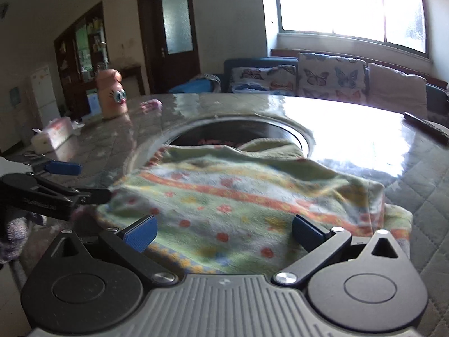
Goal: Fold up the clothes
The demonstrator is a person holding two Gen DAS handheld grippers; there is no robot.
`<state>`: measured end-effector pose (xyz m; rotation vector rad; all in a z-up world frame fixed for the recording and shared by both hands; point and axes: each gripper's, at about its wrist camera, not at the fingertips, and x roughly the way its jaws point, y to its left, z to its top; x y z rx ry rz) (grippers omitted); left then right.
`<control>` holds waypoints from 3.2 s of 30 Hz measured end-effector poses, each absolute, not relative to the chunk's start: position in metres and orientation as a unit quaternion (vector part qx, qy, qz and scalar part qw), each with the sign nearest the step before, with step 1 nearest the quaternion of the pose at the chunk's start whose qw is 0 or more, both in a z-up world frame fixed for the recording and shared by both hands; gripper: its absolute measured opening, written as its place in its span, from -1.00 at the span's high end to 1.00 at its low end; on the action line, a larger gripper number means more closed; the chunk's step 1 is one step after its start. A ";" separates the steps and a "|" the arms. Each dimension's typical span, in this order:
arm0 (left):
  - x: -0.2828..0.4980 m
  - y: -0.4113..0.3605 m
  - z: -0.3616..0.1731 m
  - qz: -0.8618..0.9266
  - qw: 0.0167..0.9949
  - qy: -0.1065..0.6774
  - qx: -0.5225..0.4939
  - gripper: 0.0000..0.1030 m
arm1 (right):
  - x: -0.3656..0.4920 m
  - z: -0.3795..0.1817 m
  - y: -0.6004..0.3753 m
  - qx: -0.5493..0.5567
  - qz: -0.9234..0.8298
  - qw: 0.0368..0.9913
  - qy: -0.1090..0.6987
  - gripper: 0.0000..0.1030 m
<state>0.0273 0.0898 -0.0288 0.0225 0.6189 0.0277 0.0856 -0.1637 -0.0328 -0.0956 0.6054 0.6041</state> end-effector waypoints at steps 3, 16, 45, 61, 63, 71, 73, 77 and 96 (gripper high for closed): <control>0.028 0.091 -0.030 0.013 0.952 0.306 0.009 -1.00 | 0.081 -0.032 -0.170 -0.045 0.288 0.910 0.296 -1.00; 0.029 0.092 -0.031 0.012 0.951 0.308 0.004 -1.00 | 0.052 -0.036 -0.208 -0.014 0.259 0.913 0.315 -1.00; 0.125 0.054 -0.004 -0.010 0.951 0.291 0.103 -1.00 | 0.153 -0.029 -0.202 0.018 0.243 0.907 0.344 -1.00; 0.168 0.034 -0.029 -0.017 0.937 0.321 0.140 -1.00 | 0.155 -0.029 -0.199 0.009 0.243 0.907 0.345 -1.00; 0.163 0.038 -0.026 -0.011 0.939 0.314 0.136 -1.00 | 0.153 -0.027 -0.199 0.009 0.243 0.908 0.342 -1.00; 0.139 0.046 -0.030 0.000 0.940 0.309 0.144 -1.00 | 0.141 -0.030 -0.195 -0.004 0.243 0.907 0.345 -1.00; 0.136 0.049 -0.031 0.005 0.941 0.307 0.143 -1.00 | 0.138 -0.030 -0.195 -0.011 0.239 0.907 0.345 -1.00; 0.127 0.053 -0.030 0.017 0.941 0.306 0.142 -1.00 | 0.125 -0.023 -0.197 -0.005 0.243 0.910 0.336 -1.00; 0.078 0.053 -0.026 0.017 0.948 0.298 0.114 -1.00 | 0.085 -0.026 -0.200 0.002 0.250 0.909 0.333 -1.00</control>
